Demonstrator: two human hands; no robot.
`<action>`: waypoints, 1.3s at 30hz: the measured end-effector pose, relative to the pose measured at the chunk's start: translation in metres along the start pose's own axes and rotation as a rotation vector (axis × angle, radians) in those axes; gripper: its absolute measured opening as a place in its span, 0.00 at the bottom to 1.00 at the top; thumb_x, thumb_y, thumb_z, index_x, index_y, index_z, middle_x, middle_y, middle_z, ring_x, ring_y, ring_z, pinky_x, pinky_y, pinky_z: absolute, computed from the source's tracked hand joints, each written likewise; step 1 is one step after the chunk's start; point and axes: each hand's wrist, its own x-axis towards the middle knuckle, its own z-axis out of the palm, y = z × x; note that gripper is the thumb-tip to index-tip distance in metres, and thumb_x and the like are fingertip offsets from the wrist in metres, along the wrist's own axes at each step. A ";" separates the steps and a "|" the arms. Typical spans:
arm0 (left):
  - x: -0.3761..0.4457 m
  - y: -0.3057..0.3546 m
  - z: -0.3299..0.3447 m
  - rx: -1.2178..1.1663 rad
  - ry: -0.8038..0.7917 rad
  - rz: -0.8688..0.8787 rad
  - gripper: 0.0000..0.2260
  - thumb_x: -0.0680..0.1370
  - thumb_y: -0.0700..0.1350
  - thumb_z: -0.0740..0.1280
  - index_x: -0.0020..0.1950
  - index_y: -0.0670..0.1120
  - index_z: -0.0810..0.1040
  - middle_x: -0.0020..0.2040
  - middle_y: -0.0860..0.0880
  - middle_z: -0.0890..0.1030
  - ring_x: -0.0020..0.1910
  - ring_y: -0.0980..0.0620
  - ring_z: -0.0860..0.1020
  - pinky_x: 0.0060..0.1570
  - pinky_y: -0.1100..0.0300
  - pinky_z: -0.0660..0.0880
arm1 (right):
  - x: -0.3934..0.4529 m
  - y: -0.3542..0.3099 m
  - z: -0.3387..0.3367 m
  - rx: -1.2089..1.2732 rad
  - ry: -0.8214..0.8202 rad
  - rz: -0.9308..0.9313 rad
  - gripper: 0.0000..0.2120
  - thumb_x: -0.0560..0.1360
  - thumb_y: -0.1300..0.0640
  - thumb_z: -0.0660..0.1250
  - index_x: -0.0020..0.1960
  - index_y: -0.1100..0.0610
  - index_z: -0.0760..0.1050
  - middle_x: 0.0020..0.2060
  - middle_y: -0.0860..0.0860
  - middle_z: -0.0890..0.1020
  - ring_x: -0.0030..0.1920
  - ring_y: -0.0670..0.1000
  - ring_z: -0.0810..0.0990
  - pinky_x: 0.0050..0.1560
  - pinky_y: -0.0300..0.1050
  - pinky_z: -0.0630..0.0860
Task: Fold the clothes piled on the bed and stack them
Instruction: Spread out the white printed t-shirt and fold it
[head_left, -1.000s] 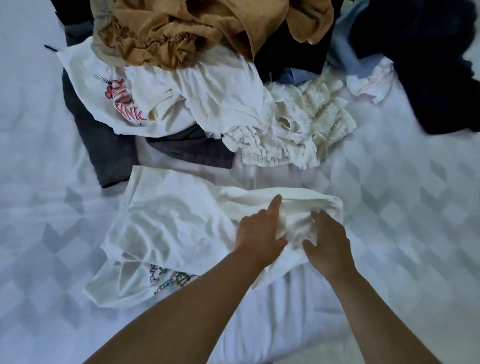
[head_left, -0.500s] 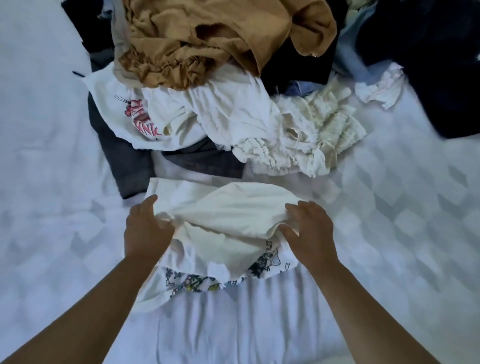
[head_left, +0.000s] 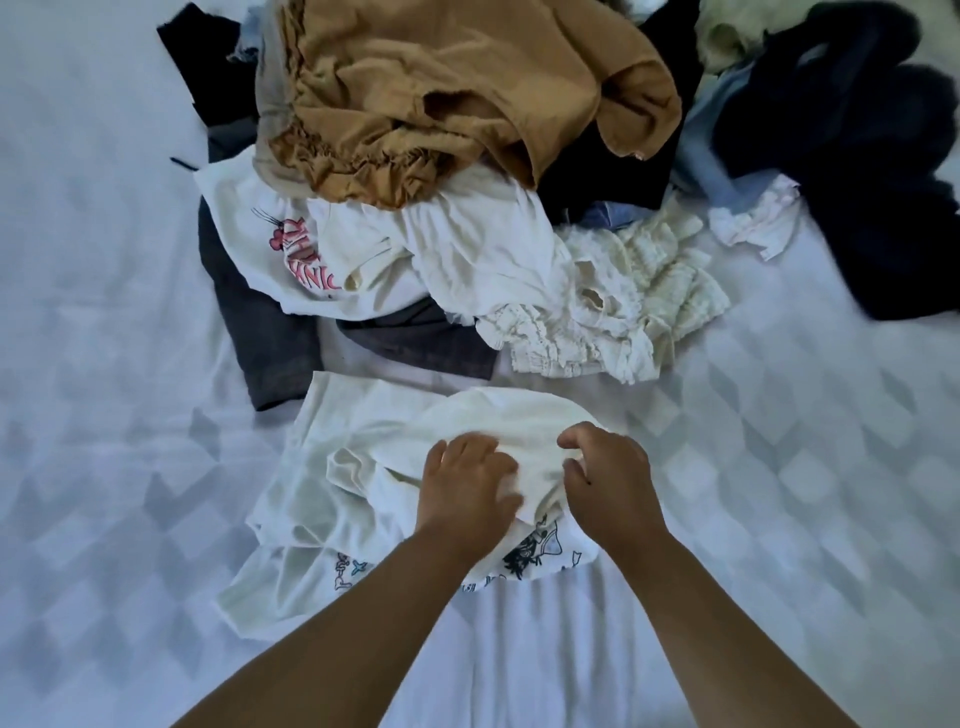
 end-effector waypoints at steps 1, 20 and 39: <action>-0.001 -0.002 0.001 0.025 -0.050 0.006 0.27 0.75 0.60 0.62 0.73 0.56 0.63 0.75 0.53 0.59 0.75 0.53 0.52 0.73 0.53 0.43 | -0.001 0.006 0.000 -0.056 0.032 0.014 0.16 0.66 0.69 0.62 0.52 0.61 0.79 0.47 0.55 0.83 0.50 0.60 0.80 0.56 0.57 0.73; -0.076 -0.036 -0.153 -0.941 0.178 -0.019 0.09 0.69 0.53 0.65 0.45 0.51 0.79 0.41 0.47 0.80 0.40 0.54 0.77 0.42 0.58 0.72 | -0.022 -0.058 -0.051 0.480 0.031 0.176 0.04 0.75 0.61 0.66 0.41 0.60 0.76 0.33 0.48 0.77 0.34 0.41 0.74 0.38 0.34 0.70; -0.174 -0.070 -0.349 -1.024 0.787 -0.018 0.12 0.78 0.49 0.66 0.40 0.42 0.78 0.26 0.56 0.70 0.26 0.59 0.67 0.26 0.68 0.64 | -0.063 -0.261 -0.232 0.868 0.100 -0.163 0.09 0.66 0.59 0.69 0.31 0.56 0.70 0.26 0.48 0.69 0.29 0.46 0.67 0.31 0.39 0.63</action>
